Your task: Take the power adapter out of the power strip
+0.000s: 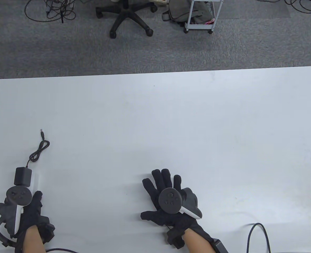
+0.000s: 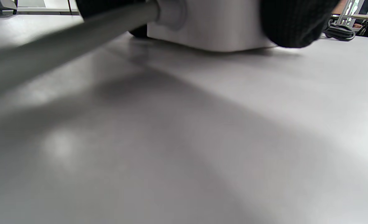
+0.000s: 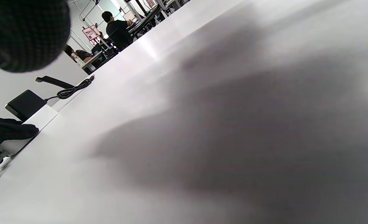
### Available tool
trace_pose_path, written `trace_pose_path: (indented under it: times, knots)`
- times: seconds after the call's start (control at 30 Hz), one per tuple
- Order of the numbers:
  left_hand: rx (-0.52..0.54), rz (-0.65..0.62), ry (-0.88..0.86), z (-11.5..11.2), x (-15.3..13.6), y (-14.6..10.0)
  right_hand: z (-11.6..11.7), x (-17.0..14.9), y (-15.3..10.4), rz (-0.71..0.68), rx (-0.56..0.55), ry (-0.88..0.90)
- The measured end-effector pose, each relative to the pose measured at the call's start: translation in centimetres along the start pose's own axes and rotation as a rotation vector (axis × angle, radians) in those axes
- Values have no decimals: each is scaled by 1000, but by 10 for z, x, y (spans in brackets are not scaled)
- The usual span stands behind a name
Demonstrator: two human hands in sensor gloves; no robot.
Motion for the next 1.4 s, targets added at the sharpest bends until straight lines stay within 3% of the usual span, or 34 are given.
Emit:
trace_pose_path:
  times: [0.37, 0.63, 0.83, 0.97, 1.17, 1.4]
  knots:
    - [70, -176, -44, 8, 18, -23, -6, -2, -2, 5, -25, 16]
    - [41, -482, -2, 2, 55, -51, -7, -3, -2, 14, -29, 19]
    - [-18, -769, 157, -27, 102, -89, -2, -2, -1, -2, -2, 28]
    - [-35, -966, 328, -57, 138, -135, -3, -2, -1, -8, -10, 36]
    - [-59, -1160, 487, -91, 155, -176, -6, 5, -5, -65, -30, 114]
    - [-103, -1264, 618, -116, 162, -193, -8, 25, -12, -156, -29, 218]
Point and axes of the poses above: the tracker on the back of each hand, its own x axis roughly to the thumb side, its own y axis roughly from the wrist to the fingertips, z = x × y, the point moved 2 cm from there along y, roughly from the wrist to the fingertips, and after that the axes turned 13 degrees about -x, right-handed, at the moved point
